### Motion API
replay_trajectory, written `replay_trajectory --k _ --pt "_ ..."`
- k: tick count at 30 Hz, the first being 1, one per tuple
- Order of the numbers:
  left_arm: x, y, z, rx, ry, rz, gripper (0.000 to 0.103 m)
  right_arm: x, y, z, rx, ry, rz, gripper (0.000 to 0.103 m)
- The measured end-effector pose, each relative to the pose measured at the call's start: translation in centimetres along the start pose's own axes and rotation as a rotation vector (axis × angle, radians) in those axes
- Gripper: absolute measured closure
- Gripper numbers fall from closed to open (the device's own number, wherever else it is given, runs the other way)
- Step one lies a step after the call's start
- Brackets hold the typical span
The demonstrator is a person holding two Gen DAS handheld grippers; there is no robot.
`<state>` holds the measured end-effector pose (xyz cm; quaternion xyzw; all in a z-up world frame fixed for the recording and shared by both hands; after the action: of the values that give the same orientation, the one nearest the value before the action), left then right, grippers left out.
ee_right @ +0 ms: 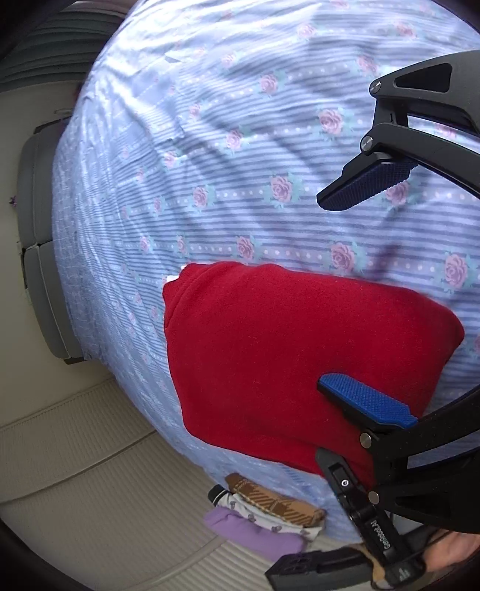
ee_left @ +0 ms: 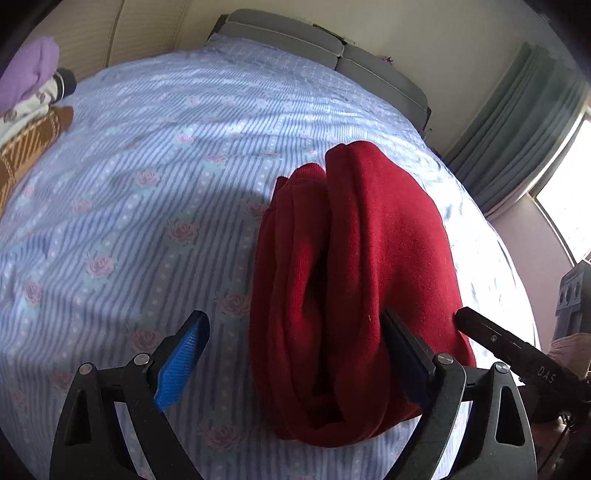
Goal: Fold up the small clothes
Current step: 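Grasp the bundle with the right gripper while the left gripper holds it, then carry the bundle with both grippers onto the stack of folded clothes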
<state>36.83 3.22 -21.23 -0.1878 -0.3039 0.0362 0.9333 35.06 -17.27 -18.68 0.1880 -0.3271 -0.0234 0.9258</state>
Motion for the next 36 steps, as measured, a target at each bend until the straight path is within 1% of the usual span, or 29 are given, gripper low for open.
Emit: replay_trajectory --k 4,6,8,9,13,16,19,21,23,26,29,36 --pt "-0.9 -0.1 -0.1 -0.054 0.034 0.056 0.013 -0.3 -0.3 -1.1 0.125 0.055 -0.084 0.013" --pt "-1.5 0.1 -0.2 -0.097 0.059 0.107 0.019 -0.5 -0.2 -1.8 0.179 0.087 -0.121 0.013" --pt "-2.0 0.3 -0.3 -0.143 0.081 0.165 0.03 -0.8 -0.2 -2.4 0.216 0.117 -0.16 0.013" --pt "-2.1 0.4 -0.3 -0.158 0.086 0.186 0.032 -0.9 -0.3 -2.7 0.235 0.134 -0.181 0.013" --pt "-2.5 0.0 -0.3 -0.155 0.078 0.202 0.037 -1.7 -0.7 -3.9 0.337 0.192 -0.3 0.013" --pt "-2.6 -0.3 -0.3 -0.163 0.076 0.213 0.046 -2.1 -0.6 -4.4 0.409 0.207 -0.359 0.023" --pt "-2.6 -0.6 -0.4 -0.173 0.072 0.221 0.052 -2.3 -0.2 -4.3 0.405 0.199 -0.343 0.025" --pt "-2.7 -0.9 -0.4 -0.184 0.062 0.211 0.056 -2.4 0.0 -4.4 0.408 0.197 -0.349 0.029" --pt "-2.6 -0.9 -0.4 -0.186 0.052 0.206 0.06 -2.0 -0.3 -4.0 0.417 0.189 -0.357 0.038" --pt "-2.2 -0.8 0.1 -0.19 0.044 0.203 0.065 -1.8 -0.1 -3.2 0.431 0.164 -0.358 0.046" --pt "-1.8 -1.0 0.7 -0.192 0.036 0.193 0.066 -1.6 -0.5 -2.2 0.449 0.145 -0.369 0.049" --pt "-0.5 -1.3 1.9 -0.216 0.022 0.178 0.067 -1.0 -0.5 -0.3 0.484 0.109 -0.385 0.052"
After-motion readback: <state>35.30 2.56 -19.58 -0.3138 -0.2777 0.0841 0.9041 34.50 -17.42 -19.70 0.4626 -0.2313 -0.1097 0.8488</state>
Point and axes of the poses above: each gripper's, at about its wrist camera, not at the fingertips, and z roughly against the way its jaws point, y to its left, x to its top, the point moved 6 cm from there along -z, roughly the way its jaws point, and after that the axes turned 4 degrees about x, right-handed, at the moved point
